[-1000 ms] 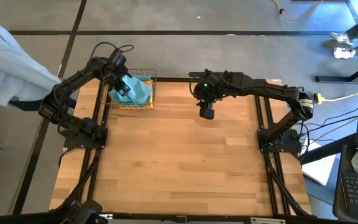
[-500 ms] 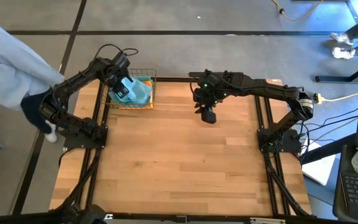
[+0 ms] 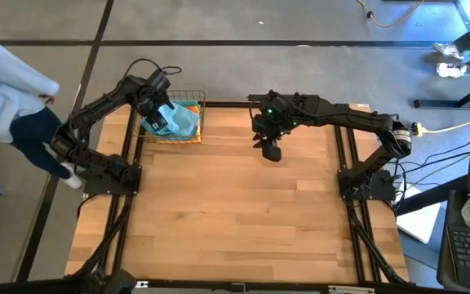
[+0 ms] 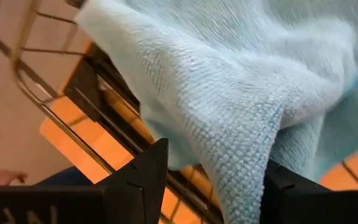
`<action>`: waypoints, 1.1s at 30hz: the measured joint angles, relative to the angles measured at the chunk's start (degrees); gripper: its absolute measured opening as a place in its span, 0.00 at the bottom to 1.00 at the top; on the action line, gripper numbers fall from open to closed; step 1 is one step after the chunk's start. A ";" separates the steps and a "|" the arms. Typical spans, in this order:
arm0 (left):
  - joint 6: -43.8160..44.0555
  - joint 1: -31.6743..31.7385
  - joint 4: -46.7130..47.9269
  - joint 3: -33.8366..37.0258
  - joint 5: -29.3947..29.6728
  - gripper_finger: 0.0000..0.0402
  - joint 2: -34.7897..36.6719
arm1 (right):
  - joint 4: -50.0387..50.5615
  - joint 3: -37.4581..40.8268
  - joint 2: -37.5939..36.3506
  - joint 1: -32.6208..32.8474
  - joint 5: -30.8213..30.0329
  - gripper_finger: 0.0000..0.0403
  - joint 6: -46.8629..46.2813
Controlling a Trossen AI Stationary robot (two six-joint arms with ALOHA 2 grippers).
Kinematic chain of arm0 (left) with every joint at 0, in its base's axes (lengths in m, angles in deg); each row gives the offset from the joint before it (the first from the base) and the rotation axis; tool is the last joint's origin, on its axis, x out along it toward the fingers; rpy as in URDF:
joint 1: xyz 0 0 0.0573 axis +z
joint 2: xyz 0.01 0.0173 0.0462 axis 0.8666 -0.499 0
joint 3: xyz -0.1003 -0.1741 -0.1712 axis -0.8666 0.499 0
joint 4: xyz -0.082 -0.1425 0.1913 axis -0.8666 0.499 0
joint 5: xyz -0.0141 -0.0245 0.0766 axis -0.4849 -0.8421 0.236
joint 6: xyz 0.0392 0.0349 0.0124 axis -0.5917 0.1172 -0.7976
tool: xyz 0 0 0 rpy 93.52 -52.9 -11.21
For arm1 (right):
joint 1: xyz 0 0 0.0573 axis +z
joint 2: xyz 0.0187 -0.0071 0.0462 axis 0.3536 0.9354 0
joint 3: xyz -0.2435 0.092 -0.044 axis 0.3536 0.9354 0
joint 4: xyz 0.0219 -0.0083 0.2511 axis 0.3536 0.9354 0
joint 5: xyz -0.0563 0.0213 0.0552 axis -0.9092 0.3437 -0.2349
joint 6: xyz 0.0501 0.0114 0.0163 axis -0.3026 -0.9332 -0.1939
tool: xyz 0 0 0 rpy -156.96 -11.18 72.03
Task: Fold microfiber towels
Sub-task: Put the folded light blue microfiber cloth into the wire basket, then return to Home Position
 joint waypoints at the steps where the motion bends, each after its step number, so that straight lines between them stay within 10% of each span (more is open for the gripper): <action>1: -0.94 0.19 1.11 -0.37 -0.48 0.38 0.01 | -0.95 0.14 0.00 0.00 0.02 0.34 -0.41; 18: 1.10 2.35 1.27 -9.22 -9.17 0.38 0.17 | -12.81 7.35 0.04 0.44 4.17 0.34 -7.83; 33: 13.67 -10.11 -9.16 -9.22 -23.08 0.38 2.03 | -10.41 4.51 -4.55 -0.69 3.88 0.32 -14.41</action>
